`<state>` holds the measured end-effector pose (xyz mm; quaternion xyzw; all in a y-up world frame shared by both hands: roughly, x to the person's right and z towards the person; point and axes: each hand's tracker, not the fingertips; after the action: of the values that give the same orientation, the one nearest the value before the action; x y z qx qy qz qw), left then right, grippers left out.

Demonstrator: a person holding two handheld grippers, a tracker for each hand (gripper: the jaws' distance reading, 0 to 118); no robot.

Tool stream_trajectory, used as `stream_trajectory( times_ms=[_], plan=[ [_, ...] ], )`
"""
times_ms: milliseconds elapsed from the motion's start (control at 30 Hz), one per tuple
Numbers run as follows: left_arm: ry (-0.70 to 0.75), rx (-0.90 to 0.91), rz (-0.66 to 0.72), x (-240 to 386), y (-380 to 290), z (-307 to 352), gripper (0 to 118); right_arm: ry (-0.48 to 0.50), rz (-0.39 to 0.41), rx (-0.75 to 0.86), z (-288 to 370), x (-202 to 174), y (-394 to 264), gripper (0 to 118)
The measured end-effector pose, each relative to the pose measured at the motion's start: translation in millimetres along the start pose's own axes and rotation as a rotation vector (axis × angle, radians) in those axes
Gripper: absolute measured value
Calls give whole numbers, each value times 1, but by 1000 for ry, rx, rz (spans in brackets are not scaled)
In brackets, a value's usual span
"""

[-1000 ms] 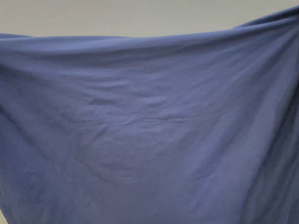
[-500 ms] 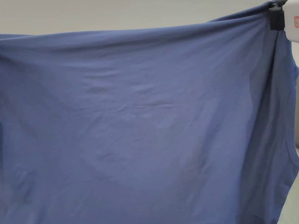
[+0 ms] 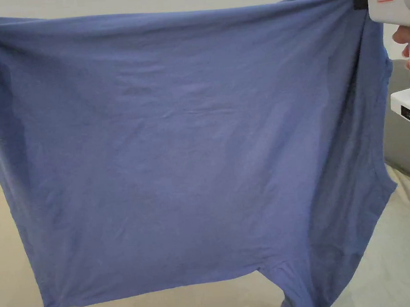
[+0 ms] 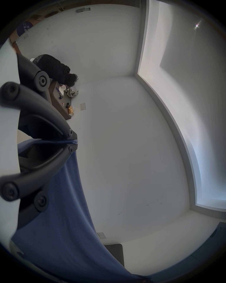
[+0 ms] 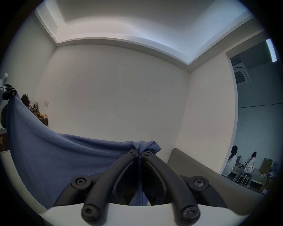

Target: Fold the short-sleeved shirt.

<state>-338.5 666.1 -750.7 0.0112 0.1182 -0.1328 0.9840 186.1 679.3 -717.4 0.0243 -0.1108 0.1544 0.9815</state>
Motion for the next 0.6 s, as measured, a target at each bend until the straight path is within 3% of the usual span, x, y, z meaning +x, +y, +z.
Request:
stream_trajectory(
  times_ms=[367,600],
  plan=[
    [-54,-140,2,52,-90,-102,0,51,35,-154,-71,-38,-104,4],
    [-123,-292,-8,86,-197,-116,0,120,-19,-332,-73,-65,-215,4]
  ],
)
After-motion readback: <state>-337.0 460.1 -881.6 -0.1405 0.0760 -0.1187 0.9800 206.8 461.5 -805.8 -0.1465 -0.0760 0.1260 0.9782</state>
